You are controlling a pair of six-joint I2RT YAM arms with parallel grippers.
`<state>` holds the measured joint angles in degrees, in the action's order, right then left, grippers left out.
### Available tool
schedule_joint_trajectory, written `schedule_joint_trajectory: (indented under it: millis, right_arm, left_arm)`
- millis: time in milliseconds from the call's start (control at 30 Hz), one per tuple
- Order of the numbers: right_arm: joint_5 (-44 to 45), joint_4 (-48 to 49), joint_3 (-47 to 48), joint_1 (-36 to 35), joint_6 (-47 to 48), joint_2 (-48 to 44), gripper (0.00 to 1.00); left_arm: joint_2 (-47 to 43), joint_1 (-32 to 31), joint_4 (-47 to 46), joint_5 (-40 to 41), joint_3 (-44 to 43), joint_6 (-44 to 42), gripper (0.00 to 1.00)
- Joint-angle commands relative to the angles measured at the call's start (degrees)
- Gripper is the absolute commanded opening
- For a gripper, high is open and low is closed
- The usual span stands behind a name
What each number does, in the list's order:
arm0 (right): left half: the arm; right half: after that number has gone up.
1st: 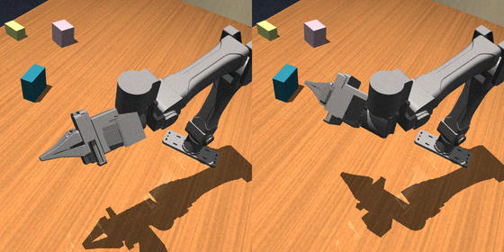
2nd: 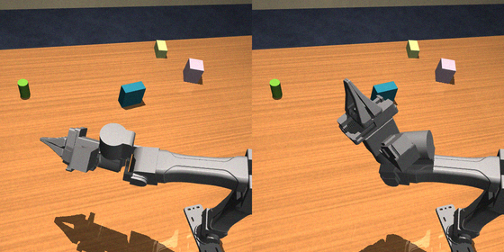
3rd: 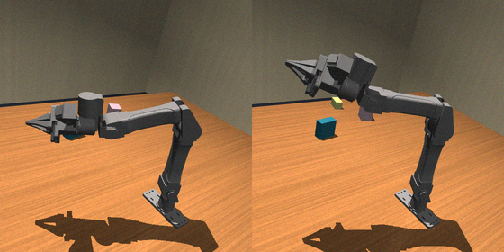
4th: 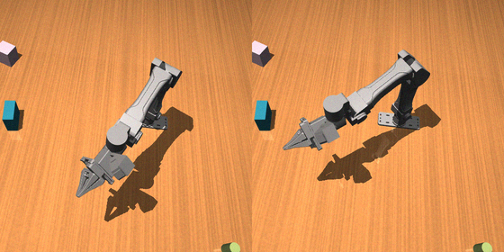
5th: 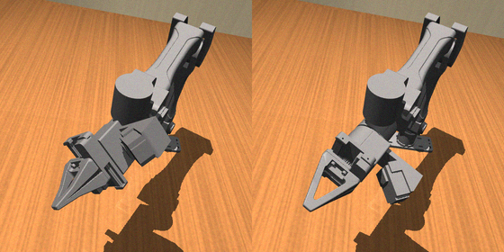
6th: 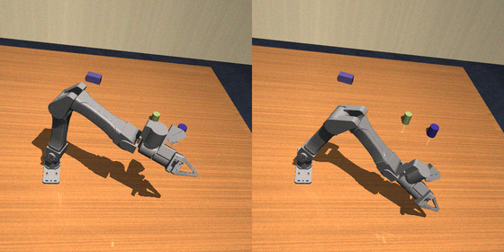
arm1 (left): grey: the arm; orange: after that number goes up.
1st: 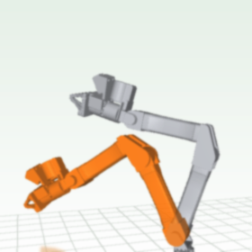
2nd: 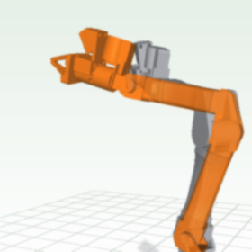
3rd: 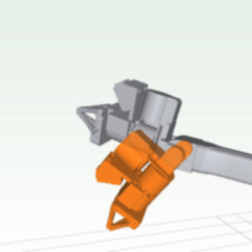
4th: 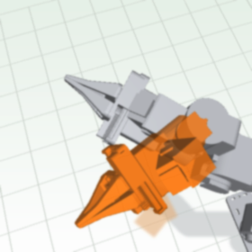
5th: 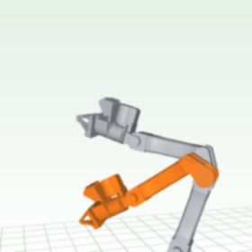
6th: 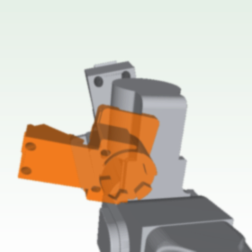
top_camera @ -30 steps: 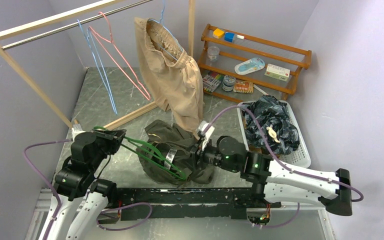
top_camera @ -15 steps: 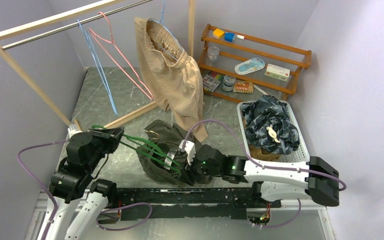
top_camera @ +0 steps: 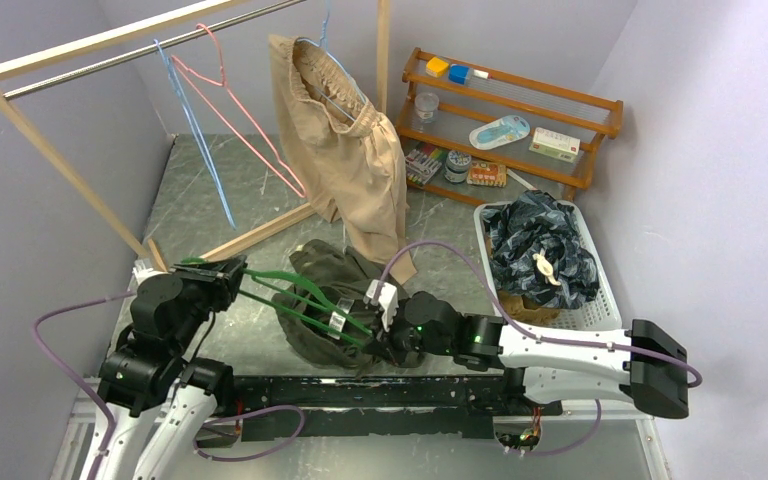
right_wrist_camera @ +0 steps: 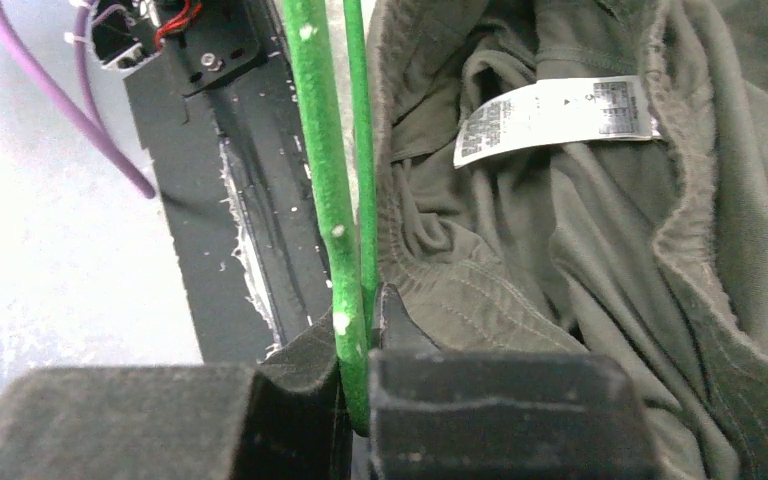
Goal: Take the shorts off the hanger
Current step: Place the hanger on the clothes rod.
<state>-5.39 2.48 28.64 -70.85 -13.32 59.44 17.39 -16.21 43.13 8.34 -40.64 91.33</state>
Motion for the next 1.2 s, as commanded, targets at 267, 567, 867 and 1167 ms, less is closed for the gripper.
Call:
schedule_joint_trajectory:
  millis: [267,567,867,1167]
  right_arm:
    - [0.3,5.0,-3.4,0.1,-9.5,-1.3,0.0]
    - [16.1,-3.2,2.2,0.7,-12.5,2.2,0.0]
    - [17.2,-6.4,10.8,5.7,-11.3,6.4,0.0]
    - [17.8,-14.2,21.8,9.2,-6.1,12.9,0.0]
  left_arm:
    - [0.2,-0.2,0.5,-1.5,1.5,-2.2,0.8]
    - [0.4,-0.2,2.3,-1.6,1.8,-3.8,0.88]
    - [0.2,-0.2,3.5,-1.8,4.3,-6.1,0.89]
    - [1.8,-0.2,3.7,-1.5,5.0,-10.4,0.91]
